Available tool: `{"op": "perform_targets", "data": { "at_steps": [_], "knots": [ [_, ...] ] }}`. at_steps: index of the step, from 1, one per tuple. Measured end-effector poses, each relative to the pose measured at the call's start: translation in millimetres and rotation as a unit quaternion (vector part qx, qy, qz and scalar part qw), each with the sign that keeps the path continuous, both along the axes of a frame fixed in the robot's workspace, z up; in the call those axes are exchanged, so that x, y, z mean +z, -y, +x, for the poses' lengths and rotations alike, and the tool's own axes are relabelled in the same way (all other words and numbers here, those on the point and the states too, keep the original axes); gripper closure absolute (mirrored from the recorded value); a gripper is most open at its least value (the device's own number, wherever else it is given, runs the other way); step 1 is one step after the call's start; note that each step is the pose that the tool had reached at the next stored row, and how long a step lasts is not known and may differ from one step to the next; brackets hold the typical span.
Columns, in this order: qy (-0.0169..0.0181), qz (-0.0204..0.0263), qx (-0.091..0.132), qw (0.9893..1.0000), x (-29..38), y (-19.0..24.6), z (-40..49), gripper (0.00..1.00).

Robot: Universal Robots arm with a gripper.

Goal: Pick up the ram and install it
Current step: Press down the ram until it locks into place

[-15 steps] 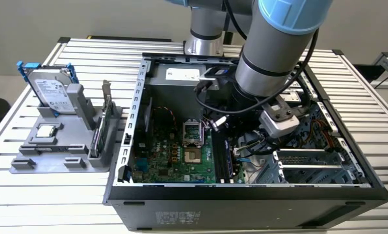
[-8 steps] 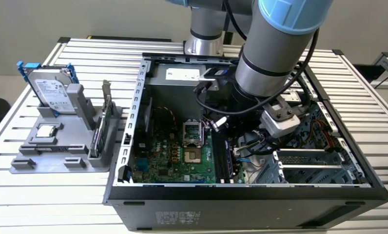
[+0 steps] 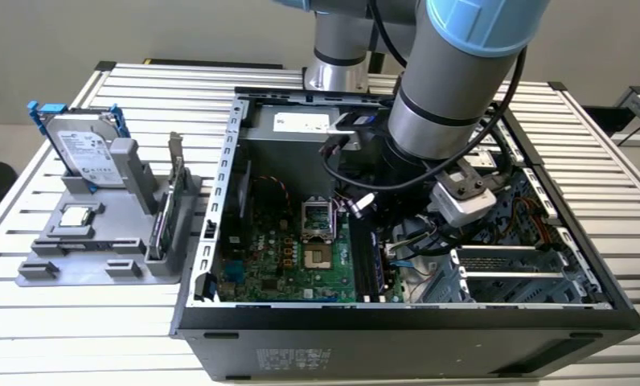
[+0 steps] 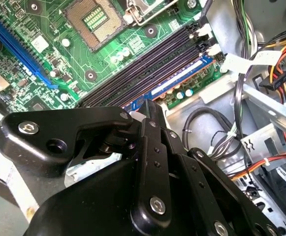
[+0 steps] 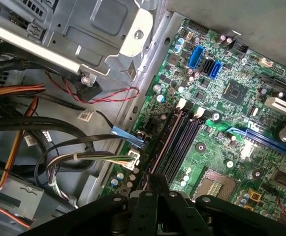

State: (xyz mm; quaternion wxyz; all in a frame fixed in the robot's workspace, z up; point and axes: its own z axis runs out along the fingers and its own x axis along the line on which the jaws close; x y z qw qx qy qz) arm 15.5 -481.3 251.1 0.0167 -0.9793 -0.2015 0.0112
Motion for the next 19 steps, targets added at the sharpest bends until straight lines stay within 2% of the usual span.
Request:
{"op": "perform_targets", "data": {
  "at_steps": [19],
  "knots": [
    [0.0,0.0009,0.02,0.9998,0.0,0.1,0.0,1.0]
  ]
}}
